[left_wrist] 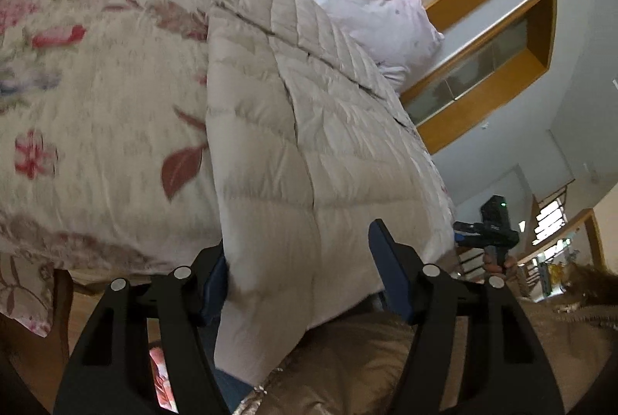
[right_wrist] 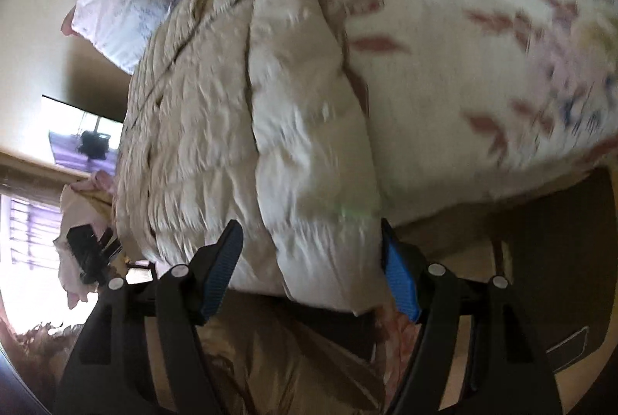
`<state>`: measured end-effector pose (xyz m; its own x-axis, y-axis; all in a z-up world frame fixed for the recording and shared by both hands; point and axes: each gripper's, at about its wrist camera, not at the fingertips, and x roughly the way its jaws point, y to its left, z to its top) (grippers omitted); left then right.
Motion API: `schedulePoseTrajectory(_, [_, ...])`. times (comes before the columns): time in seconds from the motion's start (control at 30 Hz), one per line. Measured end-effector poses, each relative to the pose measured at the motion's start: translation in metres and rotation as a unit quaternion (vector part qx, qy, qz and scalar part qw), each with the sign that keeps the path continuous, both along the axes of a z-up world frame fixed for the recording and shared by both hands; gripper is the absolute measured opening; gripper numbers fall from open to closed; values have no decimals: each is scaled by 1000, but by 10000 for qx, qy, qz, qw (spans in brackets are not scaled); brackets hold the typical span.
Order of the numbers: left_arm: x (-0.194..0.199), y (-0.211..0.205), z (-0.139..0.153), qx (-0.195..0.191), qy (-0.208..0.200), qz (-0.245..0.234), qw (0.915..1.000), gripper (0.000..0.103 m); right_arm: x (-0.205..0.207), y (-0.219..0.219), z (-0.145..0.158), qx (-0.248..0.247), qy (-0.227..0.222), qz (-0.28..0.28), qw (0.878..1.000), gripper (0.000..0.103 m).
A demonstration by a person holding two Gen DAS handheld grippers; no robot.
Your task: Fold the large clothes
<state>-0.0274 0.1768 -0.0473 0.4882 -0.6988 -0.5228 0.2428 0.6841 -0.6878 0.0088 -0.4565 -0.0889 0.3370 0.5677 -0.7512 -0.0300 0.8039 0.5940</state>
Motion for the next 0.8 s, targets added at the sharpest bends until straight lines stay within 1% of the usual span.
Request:
schedulePoseTrajectory(0.17, [-3, -1, -24, 3, 324, 17, 9995, 67, 1, 0, -23, 529, 36, 95, 9985, 70])
schedulePoseTrajectory(0.2, [-1, -1, -29, -34, 369, 42, 9993, 67, 2, 1, -26, 570, 37, 111, 9983, 70])
schedulePoseTrajectory(0.33, [5, -6, -37, -166, 385, -10, 9991, 67, 1, 5, -30, 726, -27, 203, 9971, 70])
schedulePoseTrajectory(0.37, [8, -8, -40, -192, 419, -45, 9989, 67, 1, 6, -31, 780, -61, 242, 9966, 68])
schedulePoseTrajectory(0.4, [9, -9, -42, -218, 432, -75, 9988, 67, 0, 7, -32, 817, -85, 288, 9962, 59])
schedulePoseTrajectory(0.43, [10, -11, -44, -250, 443, -101, 9987, 67, -1, 10, -33, 818, -90, 333, 9961, 54])
schedulePoseTrajectory(0.47, [9, -12, -45, -288, 451, -134, 9985, 65, -2, 12, -33, 808, -94, 387, 9959, 44])
schedulePoseTrajectory(0.5, [8, -14, -46, -351, 446, -188, 9982, 56, -2, 12, -30, 804, -113, 414, 9958, 35])
schedulePoseTrajectory(0.53, [8, -12, -46, -417, 434, -246, 9979, 46, -5, 15, -26, 802, -175, 481, 9955, 30])
schedulePoseTrajectory(0.57, [8, -13, -44, -465, 415, -285, 9976, 42, -7, 18, -22, 789, -261, 540, 9951, 25])
schedulePoseTrajectory(0.63, [7, -11, -39, -552, 326, -352, 9973, 25, -11, 24, -12, 723, -473, 663, 9940, 21])
schedulePoseTrajectory(0.7, [3, -8, -31, -642, 169, -394, 9970, 19, -16, 29, 1, 686, -736, 804, 9917, 19])
schedulePoseTrajectory(0.73, [1, -6, -26, -675, 71, -410, 9969, 17, -19, 33, 12, 679, -965, 882, 9891, 18])
schedulePoseTrajectory(0.8, [-3, -2, -12, -704, -202, -388, 9966, 16, -22, 38, 25, 654, -1246, 932, 9857, 16])
